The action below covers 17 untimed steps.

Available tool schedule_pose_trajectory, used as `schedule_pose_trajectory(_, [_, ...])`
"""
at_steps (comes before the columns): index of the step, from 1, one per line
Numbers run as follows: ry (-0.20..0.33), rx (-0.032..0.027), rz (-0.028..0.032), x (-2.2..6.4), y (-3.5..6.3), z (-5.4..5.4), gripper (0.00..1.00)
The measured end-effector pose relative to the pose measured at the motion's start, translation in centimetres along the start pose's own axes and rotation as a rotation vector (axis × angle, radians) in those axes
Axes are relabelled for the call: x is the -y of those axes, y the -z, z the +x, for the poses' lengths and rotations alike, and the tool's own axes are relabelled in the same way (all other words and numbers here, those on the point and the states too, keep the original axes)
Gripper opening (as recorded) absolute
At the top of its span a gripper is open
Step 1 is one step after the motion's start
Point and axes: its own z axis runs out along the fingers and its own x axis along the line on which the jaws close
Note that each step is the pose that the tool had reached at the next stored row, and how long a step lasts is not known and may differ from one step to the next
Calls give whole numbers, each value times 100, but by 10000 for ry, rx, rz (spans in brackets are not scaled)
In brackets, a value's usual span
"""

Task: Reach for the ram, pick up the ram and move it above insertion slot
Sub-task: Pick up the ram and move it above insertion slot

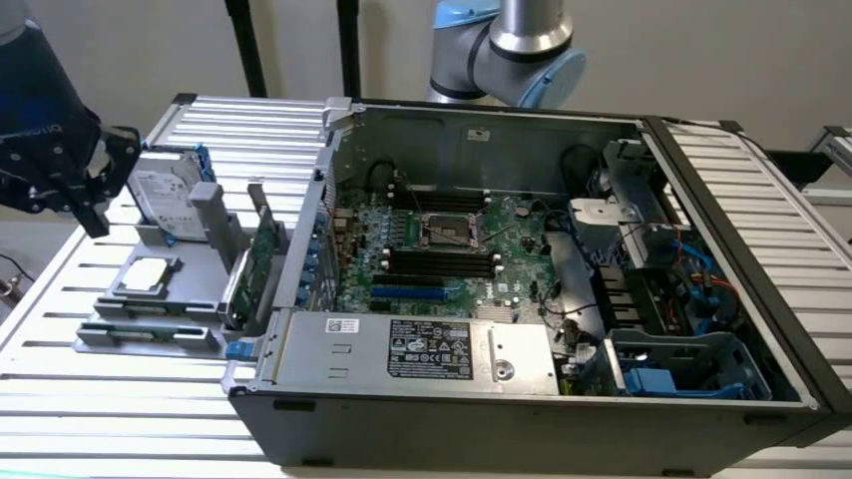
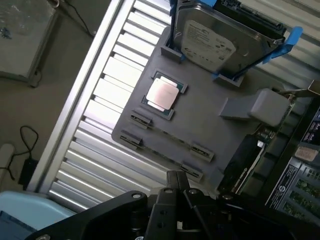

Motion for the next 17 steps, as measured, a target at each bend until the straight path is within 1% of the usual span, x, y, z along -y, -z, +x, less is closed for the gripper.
schedule_pose_trajectory(17, [3098, -109, 70, 0, -10, 0, 11])
